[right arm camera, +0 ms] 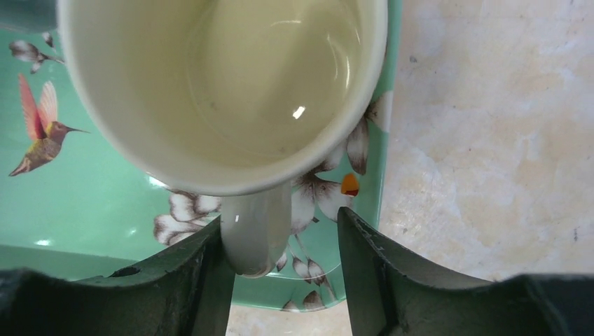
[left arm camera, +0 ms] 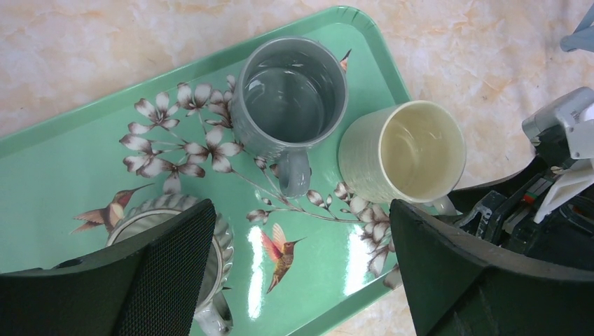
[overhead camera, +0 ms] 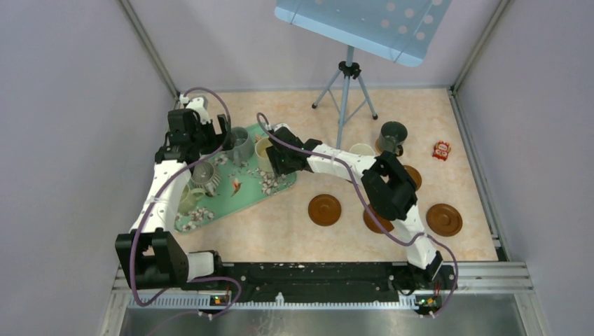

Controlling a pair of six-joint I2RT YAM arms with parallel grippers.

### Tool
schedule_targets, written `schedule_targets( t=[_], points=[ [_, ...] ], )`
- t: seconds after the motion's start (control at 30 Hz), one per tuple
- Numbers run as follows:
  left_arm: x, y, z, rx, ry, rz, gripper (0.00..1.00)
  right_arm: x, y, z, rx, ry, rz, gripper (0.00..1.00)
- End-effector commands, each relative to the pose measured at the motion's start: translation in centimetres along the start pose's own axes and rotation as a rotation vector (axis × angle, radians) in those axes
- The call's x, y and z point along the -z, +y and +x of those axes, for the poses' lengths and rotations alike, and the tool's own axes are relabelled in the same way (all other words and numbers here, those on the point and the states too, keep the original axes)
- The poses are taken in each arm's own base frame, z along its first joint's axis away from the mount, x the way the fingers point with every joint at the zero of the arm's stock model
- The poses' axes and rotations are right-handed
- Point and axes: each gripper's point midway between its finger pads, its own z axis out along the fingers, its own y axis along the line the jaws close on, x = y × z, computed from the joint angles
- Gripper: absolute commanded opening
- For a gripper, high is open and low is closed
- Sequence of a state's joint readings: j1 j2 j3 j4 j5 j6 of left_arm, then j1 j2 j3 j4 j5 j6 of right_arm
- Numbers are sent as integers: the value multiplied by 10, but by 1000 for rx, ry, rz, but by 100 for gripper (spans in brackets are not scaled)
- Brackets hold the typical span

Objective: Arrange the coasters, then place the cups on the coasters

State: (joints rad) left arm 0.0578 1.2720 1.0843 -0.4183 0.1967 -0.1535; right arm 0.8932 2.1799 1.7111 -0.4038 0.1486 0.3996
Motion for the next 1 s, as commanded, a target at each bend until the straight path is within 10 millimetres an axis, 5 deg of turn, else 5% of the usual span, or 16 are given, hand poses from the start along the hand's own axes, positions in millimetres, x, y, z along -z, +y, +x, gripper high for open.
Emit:
schedule_targets(
  t=[0.0, 0.7, 0.97],
  points=[
    [6, -2, -18, -16, -68, 9, 99, 19, 14, -42, 88, -70, -64, 51],
    [4, -1, -19, -1, -66, 22, 99, -7, 7, -35, 111, -2, -84, 39],
    [1, 3, -14, 1, -60, 15, 99, -1, 17, -40, 149, 13, -157, 0]
  ],
)
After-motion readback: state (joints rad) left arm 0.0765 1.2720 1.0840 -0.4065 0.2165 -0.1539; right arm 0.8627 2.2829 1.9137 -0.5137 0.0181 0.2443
